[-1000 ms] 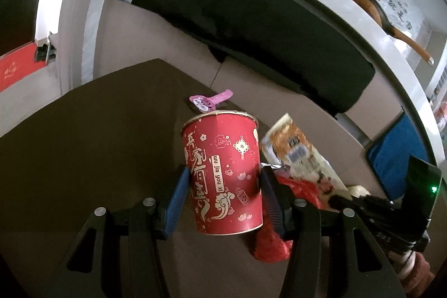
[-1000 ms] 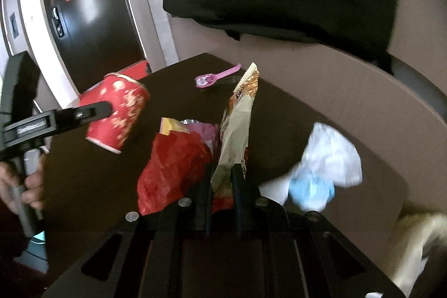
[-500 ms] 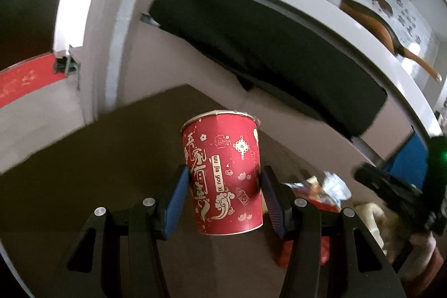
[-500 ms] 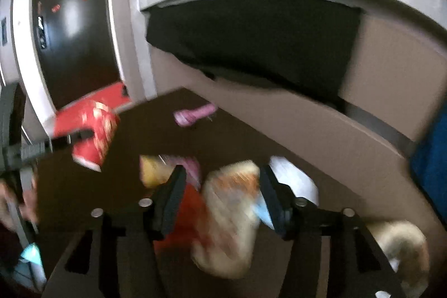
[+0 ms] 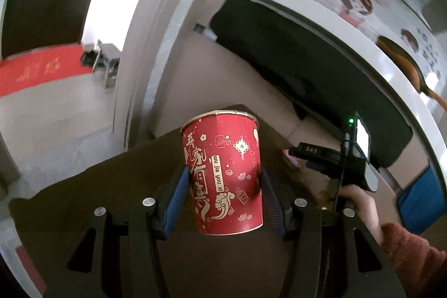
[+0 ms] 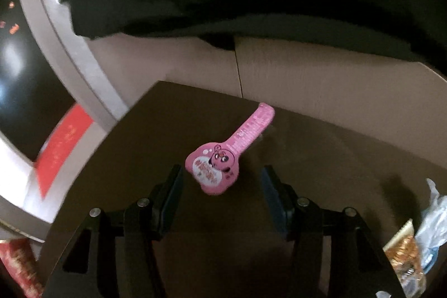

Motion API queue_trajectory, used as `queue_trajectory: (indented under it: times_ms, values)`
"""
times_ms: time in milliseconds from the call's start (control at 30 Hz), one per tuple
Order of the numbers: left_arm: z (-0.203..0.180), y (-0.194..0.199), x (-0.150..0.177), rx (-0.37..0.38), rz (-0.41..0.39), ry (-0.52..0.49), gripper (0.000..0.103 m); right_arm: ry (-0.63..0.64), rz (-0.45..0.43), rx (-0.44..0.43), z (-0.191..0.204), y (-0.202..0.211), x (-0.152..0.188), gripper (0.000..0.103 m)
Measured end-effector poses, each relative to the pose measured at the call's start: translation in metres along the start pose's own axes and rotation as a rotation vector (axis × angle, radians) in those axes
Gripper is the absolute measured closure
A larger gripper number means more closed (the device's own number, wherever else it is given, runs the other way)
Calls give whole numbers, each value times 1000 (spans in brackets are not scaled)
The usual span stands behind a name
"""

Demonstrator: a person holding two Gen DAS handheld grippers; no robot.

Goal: Collect trash
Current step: 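Grasp the pink lollipop-shaped packet with the right tool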

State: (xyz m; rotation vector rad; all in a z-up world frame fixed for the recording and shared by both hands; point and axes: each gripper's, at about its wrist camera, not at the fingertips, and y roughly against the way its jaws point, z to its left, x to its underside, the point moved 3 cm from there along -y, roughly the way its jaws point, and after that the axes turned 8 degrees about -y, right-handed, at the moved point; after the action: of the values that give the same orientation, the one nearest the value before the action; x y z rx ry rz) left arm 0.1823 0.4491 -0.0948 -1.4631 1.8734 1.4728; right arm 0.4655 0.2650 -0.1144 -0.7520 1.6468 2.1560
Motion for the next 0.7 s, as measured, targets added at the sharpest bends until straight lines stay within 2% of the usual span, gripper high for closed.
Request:
queue_trajectory:
  times_ms: [200,300,400,500,700]
  values:
    - [14,-9,4,10,19,29,50,32,-1,146,20,-31,-10,49]
    - [14,-10,6,16,23,29,50,29,34,165,18,-43,-8,48]
    - [11,-13,6,26,28,39,50,37,50,116,13,-37,-6,53]
    - [3,-13,6,50,28,43,50,28,83,-10,8,-21,0,54]
    - [-27,-4,6,91,27,20,50,52,68,-203,-1,60,15,54]
